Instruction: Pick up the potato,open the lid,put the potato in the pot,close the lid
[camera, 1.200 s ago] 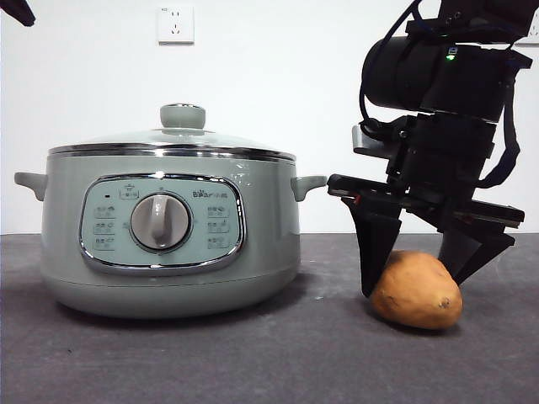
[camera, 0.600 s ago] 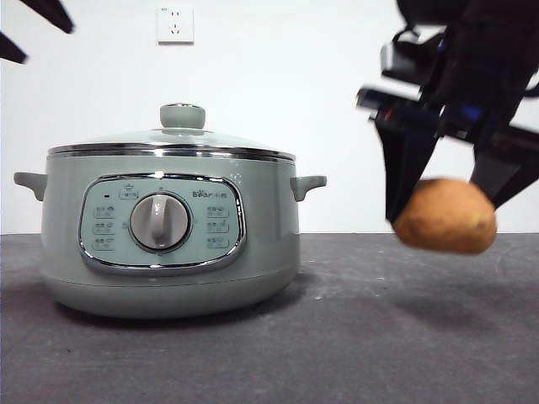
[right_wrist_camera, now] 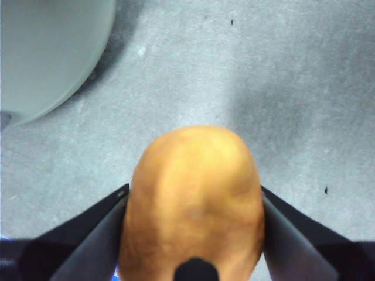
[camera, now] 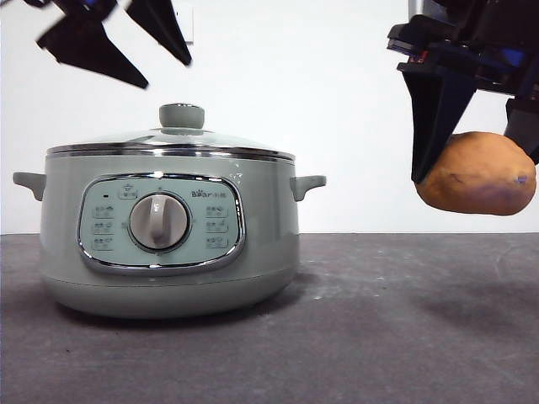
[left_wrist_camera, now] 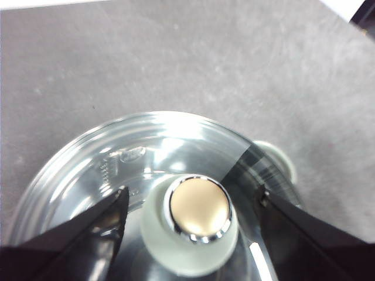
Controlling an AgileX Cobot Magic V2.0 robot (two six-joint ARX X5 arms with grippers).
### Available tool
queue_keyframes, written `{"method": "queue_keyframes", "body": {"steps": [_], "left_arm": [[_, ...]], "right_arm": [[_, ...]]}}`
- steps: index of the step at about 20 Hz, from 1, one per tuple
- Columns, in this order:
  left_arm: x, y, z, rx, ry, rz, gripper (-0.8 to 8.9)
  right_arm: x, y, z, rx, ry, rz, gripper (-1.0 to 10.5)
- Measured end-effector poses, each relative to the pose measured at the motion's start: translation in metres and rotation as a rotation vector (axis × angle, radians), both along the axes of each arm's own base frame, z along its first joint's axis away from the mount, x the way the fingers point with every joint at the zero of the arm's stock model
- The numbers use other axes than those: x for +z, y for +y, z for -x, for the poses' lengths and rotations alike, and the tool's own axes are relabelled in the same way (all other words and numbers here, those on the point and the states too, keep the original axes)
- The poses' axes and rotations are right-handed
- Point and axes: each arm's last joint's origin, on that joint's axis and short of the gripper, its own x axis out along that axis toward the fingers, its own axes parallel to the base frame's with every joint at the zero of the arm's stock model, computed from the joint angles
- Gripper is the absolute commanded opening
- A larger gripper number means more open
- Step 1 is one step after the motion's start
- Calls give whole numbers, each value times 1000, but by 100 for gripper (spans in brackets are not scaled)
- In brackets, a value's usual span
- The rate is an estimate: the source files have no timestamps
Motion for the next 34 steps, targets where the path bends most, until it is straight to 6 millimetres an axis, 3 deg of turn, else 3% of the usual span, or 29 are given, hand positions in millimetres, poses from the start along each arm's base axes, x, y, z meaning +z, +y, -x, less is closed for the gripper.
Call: {"method": "queue_keyframes", "body": {"steps": [6,11,12,14,24,26,30,34], "left_arm": [[-24,-24,-12,-2,43,-79,359],[-30,-30,-13,9,40,-123,333],[-31,-30,-13,6,41,-127,265],[-33,-31,-15,1,44,-134,15],[-28,-29,-10,-3,20,-154,-8],[-14,-23,1,10,-20,-144,-8],[34,0,42,46,-175,-89,-8],[62,29,94,113,-264,-129,-8]], "right_arm": [[0,-1,-1,-15,-16,27,1],[0,-1,-1,-23,-22,39,1],[0,-1,-1,-23,-22,39,1],[0,-1,-1,-23,-22,39,1],[1,-2,1,-23,-24,38,1],[4,-3,2,-23,-36,31,1],[11,-4,3,-19,-61,16,1],[38,1,-4,13,-164,-23,0]]}}
